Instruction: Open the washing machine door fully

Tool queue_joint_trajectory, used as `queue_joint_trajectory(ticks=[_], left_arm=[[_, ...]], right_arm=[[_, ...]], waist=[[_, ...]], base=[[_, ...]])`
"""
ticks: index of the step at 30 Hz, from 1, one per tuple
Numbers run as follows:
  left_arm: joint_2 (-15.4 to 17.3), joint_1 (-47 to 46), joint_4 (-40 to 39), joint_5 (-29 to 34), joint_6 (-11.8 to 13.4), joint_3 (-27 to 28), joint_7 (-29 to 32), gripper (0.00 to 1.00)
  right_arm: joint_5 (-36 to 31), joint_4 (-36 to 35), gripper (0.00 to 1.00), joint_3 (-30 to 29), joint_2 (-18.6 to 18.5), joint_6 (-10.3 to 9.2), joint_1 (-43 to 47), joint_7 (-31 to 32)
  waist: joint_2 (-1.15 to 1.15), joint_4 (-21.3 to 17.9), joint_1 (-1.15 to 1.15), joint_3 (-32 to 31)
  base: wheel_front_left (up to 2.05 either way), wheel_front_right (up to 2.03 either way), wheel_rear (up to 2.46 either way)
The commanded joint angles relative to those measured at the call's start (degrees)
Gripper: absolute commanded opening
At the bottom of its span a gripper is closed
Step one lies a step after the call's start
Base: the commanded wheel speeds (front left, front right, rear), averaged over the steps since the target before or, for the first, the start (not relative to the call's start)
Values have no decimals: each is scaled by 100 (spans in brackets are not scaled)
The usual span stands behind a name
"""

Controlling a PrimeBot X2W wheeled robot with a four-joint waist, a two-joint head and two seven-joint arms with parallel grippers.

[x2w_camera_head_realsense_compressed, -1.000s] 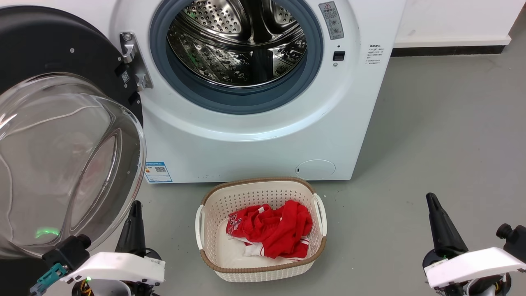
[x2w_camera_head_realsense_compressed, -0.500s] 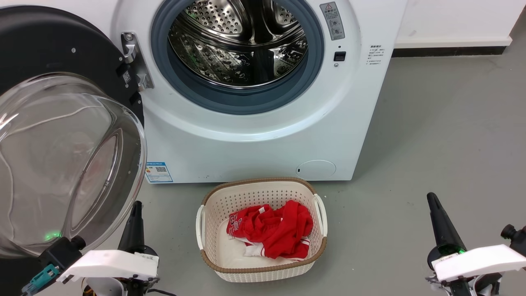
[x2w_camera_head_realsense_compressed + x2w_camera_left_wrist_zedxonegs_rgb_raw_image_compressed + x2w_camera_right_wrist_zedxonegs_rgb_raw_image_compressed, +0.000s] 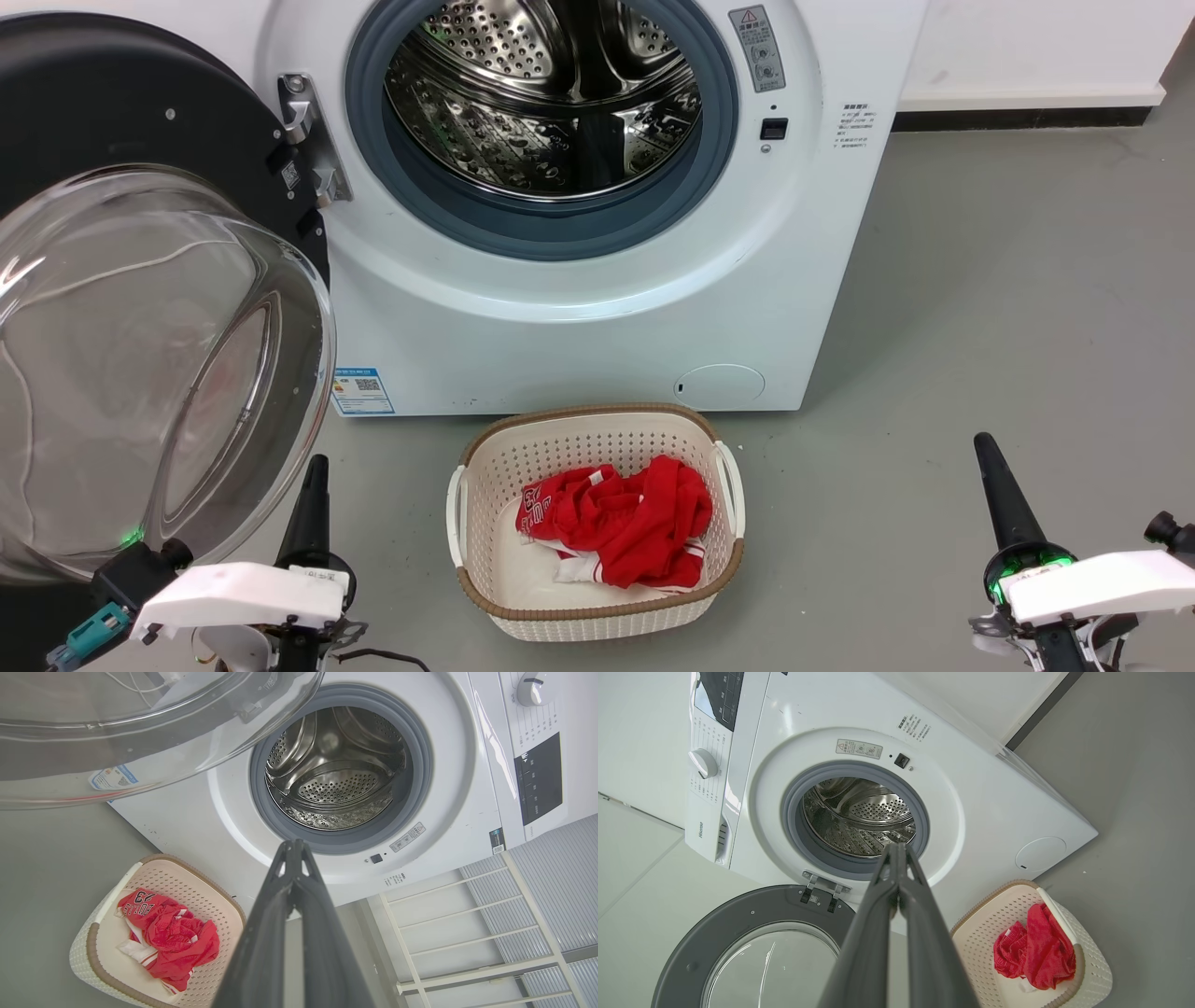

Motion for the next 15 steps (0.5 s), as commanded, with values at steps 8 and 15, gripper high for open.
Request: queue_joint_trajectory(ticks=[8,15], left_arm=[[-6,-173,25,-576,-78,64,143,0],[-27,-218,107,-1191,-128,110,301,0]], right_arm=[[602,84,0,-46,-41,0,-193,89],[1228,219,0,-90,-36,-1,-272,175]], waist=[[0,10,0,-5],[0,22,0,-11]], base=[[0,0,0],[0,0,0]])
